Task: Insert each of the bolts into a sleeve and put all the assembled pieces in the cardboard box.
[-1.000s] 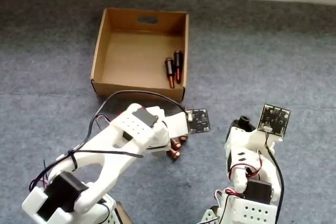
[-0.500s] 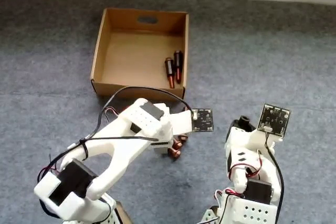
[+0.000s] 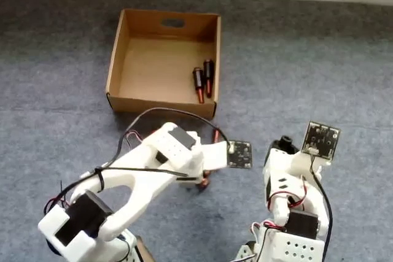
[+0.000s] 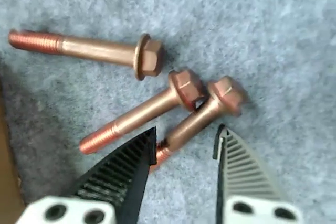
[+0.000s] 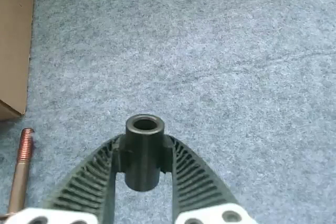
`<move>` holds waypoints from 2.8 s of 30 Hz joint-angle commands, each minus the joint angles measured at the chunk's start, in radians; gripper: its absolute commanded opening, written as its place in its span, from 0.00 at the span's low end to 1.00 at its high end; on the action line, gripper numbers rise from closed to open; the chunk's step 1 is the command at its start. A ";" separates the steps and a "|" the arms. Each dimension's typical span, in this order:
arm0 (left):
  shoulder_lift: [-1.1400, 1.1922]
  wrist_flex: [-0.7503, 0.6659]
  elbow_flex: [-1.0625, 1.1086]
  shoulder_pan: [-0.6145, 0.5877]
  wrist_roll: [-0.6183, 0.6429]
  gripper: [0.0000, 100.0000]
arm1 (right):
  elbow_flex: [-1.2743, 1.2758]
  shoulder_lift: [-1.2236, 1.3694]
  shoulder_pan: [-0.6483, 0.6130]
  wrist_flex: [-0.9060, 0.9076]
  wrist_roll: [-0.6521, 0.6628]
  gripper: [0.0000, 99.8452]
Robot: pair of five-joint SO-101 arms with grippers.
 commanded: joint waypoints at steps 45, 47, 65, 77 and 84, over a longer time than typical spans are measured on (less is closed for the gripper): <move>-0.553 0.121 0.387 -0.202 0.115 0.21 | -0.033 -0.013 0.007 -0.002 0.000 0.01; -0.552 0.089 0.389 -0.205 0.115 0.21 | -0.031 -0.013 0.007 -0.002 0.000 0.01; -0.556 -0.060 0.498 -0.200 0.276 0.08 | -0.030 -0.013 0.008 -0.002 0.000 0.01; -0.587 0.115 0.346 -0.203 0.319 0.01 | -0.031 -0.013 0.008 -0.002 0.000 0.01; -0.834 0.296 0.186 -0.208 0.321 0.01 | -0.113 -0.015 -0.047 -0.058 0.000 0.01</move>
